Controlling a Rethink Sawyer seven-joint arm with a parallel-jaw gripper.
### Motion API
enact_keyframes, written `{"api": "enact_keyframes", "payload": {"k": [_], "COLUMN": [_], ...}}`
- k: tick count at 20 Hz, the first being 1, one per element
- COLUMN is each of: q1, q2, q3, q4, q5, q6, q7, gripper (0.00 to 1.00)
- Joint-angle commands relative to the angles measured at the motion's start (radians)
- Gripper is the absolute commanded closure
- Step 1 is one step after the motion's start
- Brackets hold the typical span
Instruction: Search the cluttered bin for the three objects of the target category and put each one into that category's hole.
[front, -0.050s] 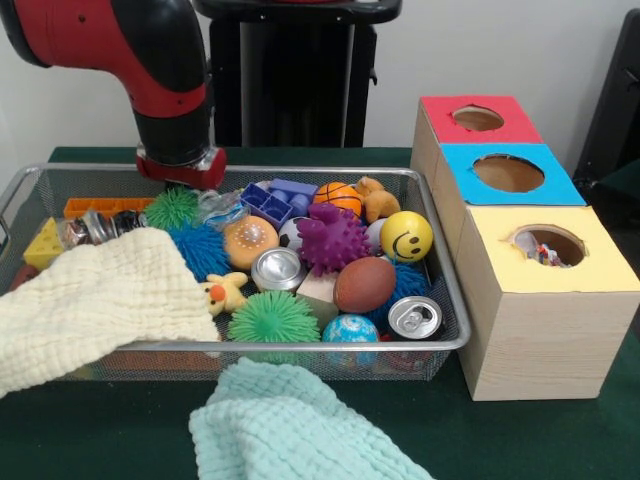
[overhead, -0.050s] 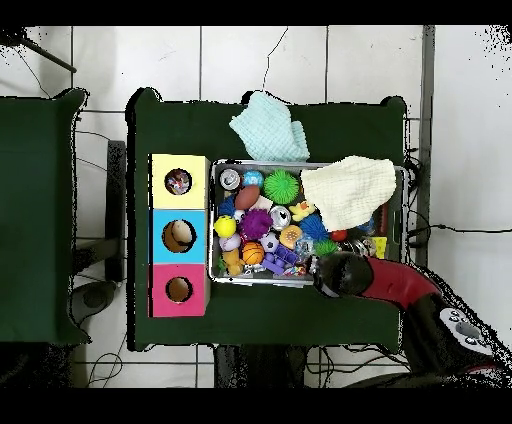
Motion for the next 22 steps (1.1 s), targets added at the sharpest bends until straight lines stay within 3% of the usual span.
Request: {"api": "enact_keyframes", "payload": {"k": [1, 2, 3, 11, 18, 22], "q1": [-0.040, -0.037, -0.033, 0.007, 0.089, 0.082], "q2": [0.055, 0.056, 0.057, 0.041, 0.006, -0.017], "q3": [0.007, 0.003, -0.002, -0.019, -0.072, -0.058], "q4": [0.140, 0.140, 0.139, 0.151, 0.139, 0.149], "q5": [-0.116, -0.127, -0.137, -0.117, -0.074, -0.036], "q6": [-0.023, -0.046, -0.070, -0.109, -0.052, -0.026], "q7": [-0.074, -0.064, -0.053, 0.015, 0.069, 0.061], "gripper": [0.00, 0.00, 1.00, 1.00, 1.00, 1.00]}}
